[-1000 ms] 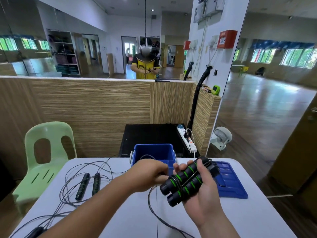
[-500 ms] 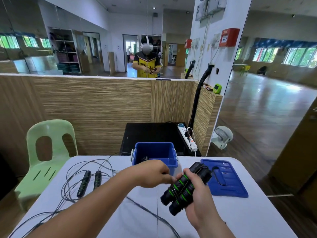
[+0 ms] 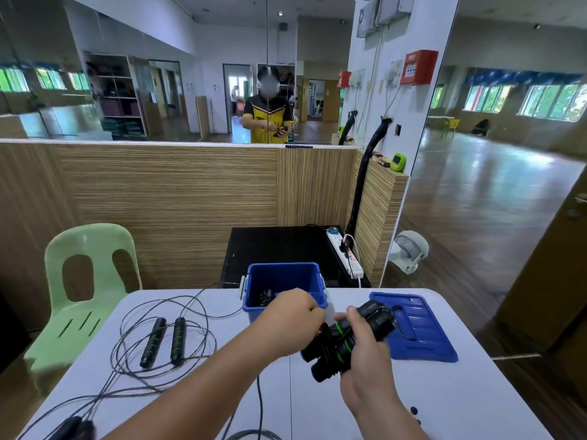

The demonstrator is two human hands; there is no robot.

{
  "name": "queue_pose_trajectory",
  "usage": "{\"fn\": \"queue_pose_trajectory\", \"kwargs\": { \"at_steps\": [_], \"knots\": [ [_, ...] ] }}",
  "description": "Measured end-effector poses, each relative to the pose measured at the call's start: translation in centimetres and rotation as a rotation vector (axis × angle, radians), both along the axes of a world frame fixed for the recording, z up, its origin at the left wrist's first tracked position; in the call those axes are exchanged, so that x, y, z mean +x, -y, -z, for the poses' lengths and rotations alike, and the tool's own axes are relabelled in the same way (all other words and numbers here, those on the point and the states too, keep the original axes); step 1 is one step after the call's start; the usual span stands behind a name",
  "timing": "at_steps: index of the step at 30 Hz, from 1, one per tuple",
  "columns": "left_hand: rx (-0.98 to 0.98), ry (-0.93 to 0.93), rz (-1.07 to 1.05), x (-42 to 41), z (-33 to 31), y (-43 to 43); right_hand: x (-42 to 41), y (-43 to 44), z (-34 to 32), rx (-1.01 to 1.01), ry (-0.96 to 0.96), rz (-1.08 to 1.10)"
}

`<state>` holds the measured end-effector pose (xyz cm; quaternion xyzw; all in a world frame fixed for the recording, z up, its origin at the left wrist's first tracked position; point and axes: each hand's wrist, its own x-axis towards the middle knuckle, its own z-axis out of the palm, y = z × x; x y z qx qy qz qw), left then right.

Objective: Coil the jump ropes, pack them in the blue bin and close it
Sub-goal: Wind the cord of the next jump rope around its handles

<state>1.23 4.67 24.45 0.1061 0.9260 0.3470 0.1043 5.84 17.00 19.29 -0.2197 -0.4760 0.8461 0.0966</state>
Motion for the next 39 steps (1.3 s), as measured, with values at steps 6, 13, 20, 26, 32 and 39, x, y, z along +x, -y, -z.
{"fn": "queue_pose_trajectory", "kwargs": {
  "at_steps": [6, 13, 20, 26, 32, 39],
  "knots": [
    [0.022, -0.178, -0.109, 1.9, 0.1, -1.3, -0.5, 0.9, -1.1, -0.066, -0.075, 0.096],
    [0.442, -0.143, -0.284, 4.2, 2.4, -2.2, -1.3, 1.3, -1.3, -0.202, -0.094, 0.137],
    [0.558, -0.282, -0.417, 4.8, 4.7, -3.0, -0.9, 1.5, -1.7, -0.374, -0.171, 0.105],
    [0.71, -0.279, -0.497, 5.2, 4.5, -3.0, -0.1, 1.7, -3.7, -0.477, -0.207, 0.056],
    [0.859, 0.036, -0.314, 4.5, 3.3, -1.3, 0.7, 2.0, -4.0, -0.461, -0.202, 0.015],
    [0.915, -0.001, -0.287, 4.4, 3.2, -0.5, 1.0, 2.1, -3.2, -0.328, -0.134, -0.113]
  ]
}}
